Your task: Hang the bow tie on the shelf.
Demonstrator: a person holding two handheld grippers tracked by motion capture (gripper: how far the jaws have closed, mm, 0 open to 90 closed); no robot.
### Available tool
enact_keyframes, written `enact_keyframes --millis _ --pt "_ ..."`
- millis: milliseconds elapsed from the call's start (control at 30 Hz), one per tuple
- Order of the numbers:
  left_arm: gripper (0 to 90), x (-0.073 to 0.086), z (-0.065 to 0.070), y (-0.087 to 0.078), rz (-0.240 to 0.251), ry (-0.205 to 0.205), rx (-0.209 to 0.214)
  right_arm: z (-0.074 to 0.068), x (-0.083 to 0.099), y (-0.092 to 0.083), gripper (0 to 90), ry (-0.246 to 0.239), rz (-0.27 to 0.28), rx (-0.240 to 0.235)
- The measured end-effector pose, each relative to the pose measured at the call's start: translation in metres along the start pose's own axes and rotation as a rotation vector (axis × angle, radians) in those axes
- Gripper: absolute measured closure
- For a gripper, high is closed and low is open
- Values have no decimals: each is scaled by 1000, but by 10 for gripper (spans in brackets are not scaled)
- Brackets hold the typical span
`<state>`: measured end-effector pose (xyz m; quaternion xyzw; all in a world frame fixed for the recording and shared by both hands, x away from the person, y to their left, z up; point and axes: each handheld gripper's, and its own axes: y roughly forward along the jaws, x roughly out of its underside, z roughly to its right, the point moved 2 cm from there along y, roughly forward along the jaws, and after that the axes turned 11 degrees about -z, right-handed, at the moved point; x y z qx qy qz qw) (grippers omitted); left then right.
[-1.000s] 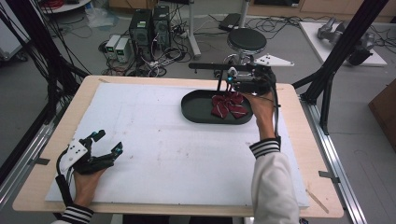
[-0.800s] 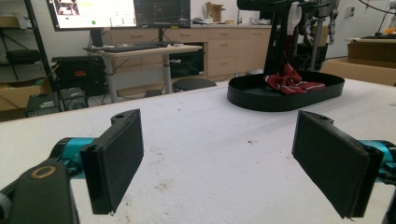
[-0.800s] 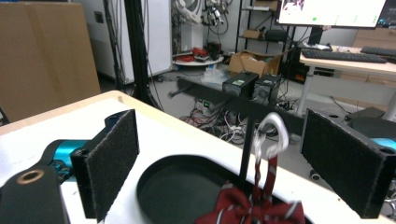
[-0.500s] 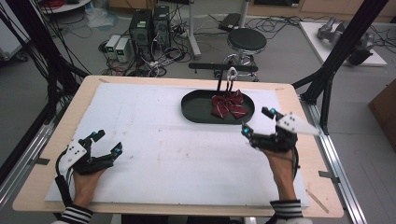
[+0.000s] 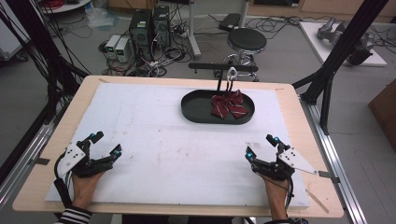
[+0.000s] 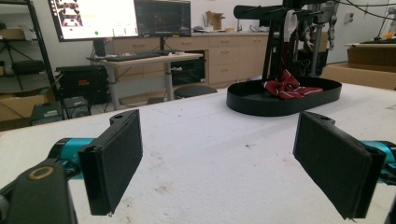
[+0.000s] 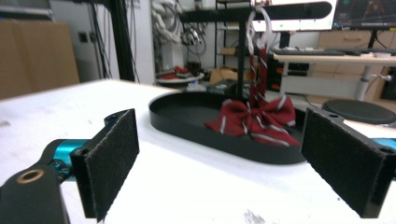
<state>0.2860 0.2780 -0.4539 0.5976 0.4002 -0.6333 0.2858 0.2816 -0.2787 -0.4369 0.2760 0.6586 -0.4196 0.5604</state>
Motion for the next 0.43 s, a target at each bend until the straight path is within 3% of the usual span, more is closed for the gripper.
enact_keyframes --millis 100,200,433 --pt "160 0 0 -1 3 -1 -1 3 10 4 108 27 -11 -2" --pt "160 0 0 -1 4 -1 -2 2 15 7 108 -12 -42 18" --pt "160 0 0 -1 1 -3 -4 -1 16 6 108 -18 -24 14"
